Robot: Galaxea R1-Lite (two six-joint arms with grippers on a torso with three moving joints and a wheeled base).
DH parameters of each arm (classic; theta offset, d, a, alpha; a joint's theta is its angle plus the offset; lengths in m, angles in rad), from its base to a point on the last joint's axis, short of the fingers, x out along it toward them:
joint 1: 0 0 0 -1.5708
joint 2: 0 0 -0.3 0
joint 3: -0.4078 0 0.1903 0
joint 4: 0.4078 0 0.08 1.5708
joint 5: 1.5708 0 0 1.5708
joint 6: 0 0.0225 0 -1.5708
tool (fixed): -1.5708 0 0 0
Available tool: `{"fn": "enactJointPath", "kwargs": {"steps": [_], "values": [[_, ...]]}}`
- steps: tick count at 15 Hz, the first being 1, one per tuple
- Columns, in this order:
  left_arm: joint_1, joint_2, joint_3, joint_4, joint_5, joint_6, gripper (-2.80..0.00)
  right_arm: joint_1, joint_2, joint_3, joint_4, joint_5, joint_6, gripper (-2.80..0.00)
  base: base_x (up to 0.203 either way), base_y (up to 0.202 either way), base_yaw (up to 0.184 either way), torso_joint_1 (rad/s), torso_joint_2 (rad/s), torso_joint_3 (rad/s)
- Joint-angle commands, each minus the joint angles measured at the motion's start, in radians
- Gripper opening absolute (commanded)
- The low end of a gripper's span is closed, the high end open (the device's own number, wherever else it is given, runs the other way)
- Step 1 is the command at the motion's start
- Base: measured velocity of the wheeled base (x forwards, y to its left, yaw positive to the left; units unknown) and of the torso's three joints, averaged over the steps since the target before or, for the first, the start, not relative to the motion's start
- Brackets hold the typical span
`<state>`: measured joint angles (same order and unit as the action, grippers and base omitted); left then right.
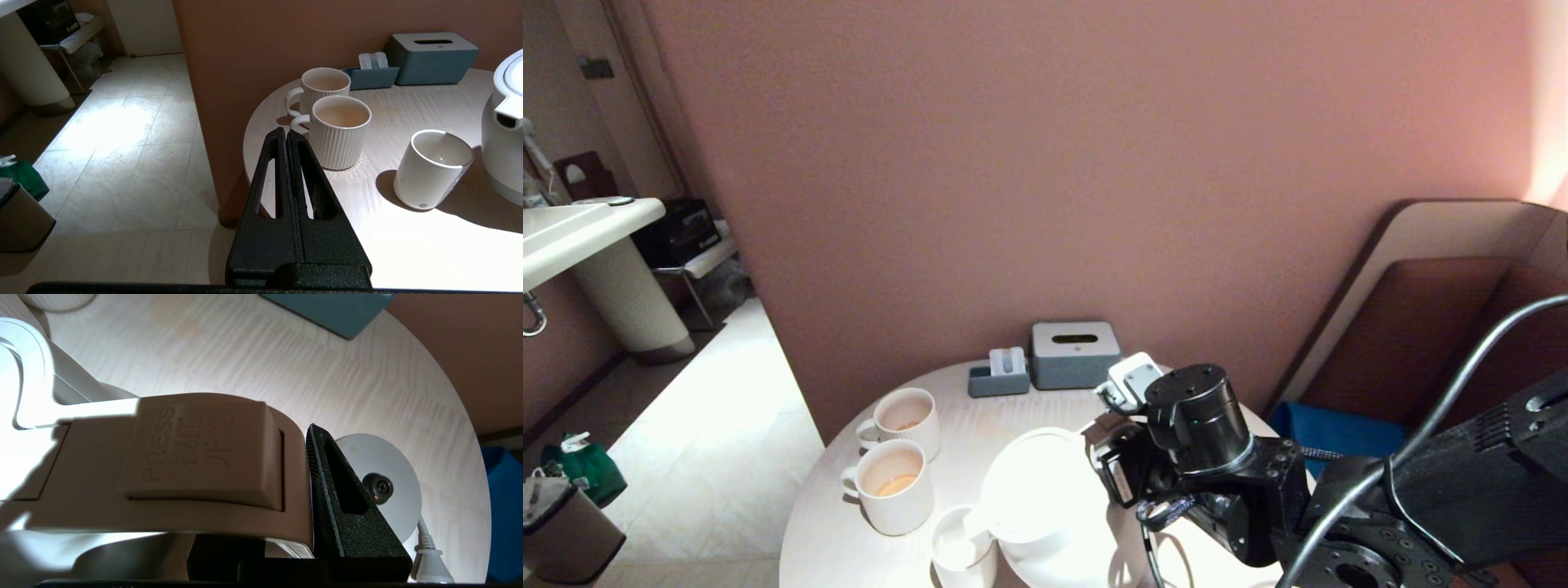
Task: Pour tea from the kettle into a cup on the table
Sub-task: Pour water into the cup
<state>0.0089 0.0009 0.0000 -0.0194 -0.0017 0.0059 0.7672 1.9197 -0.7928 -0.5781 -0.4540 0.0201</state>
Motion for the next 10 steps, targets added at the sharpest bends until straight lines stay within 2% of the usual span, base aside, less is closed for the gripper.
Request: {"fn": "enactJointPath", "kwargs": {"steps": [1,10], "values": [[0.0,0.001,0.0,-0.001,0.0,0.0,-2.8,0.001,0.027,-0.003,-0.008,-0.015,-0.002,-2.8,0.0,0.0,0.0,0.0,0.0,0.0],[0.0,0.001,0.0,-0.001,0.0,0.0,-2.8,-0.002,0.027,-0.072,-0.003,-0.062,-0.133,-2.8,0.0,0.0,0.0,0.0,0.0,0.0]]}}
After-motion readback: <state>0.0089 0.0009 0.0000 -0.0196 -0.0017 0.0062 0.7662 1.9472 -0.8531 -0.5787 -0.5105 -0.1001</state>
